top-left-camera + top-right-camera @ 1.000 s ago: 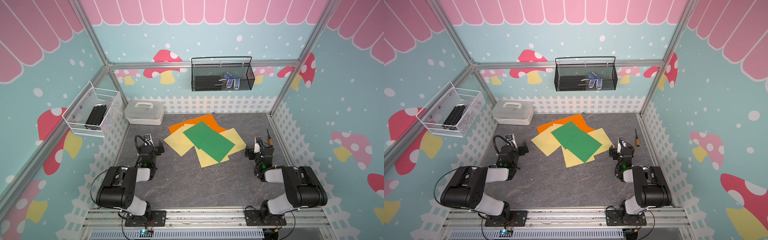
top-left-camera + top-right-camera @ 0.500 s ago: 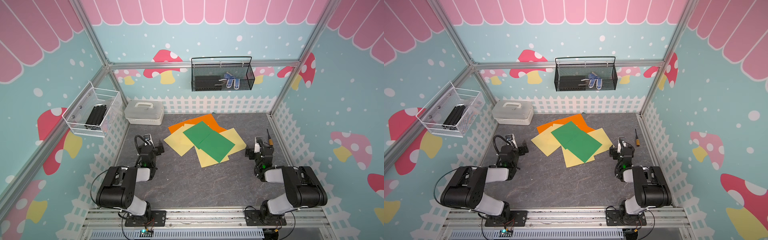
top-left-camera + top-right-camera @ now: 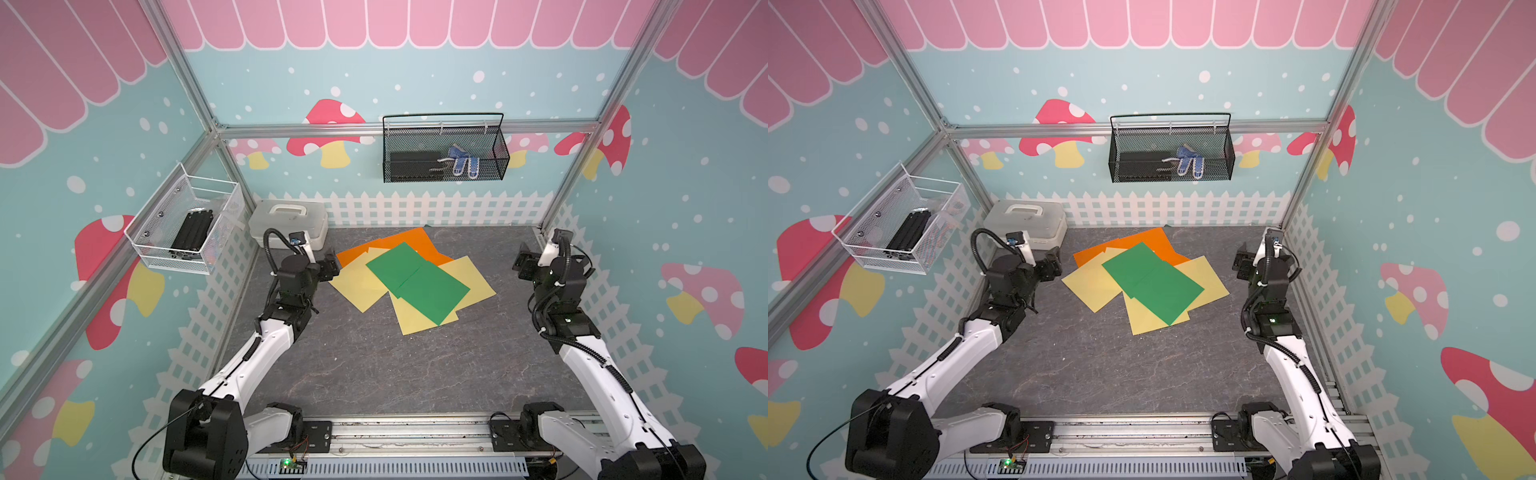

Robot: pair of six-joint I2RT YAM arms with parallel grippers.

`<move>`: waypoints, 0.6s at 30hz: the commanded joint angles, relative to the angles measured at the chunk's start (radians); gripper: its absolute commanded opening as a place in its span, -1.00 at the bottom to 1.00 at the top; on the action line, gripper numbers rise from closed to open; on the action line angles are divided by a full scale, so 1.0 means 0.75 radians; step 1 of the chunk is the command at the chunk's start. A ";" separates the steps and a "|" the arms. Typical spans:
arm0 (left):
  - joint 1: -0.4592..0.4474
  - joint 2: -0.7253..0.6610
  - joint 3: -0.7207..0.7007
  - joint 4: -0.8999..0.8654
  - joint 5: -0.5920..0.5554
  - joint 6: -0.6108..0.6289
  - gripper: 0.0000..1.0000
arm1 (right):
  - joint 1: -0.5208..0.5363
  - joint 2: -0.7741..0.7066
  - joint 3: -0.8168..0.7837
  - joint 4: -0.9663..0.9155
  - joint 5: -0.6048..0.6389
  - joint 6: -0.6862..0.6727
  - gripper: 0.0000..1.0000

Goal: Sort the scattered colored papers by color
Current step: Pick up the colored paper from the center of the board.

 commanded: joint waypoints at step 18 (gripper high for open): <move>-0.380 0.998 0.970 -0.668 0.650 -0.185 0.16 | 0.096 0.642 0.133 -0.284 -0.882 0.734 0.56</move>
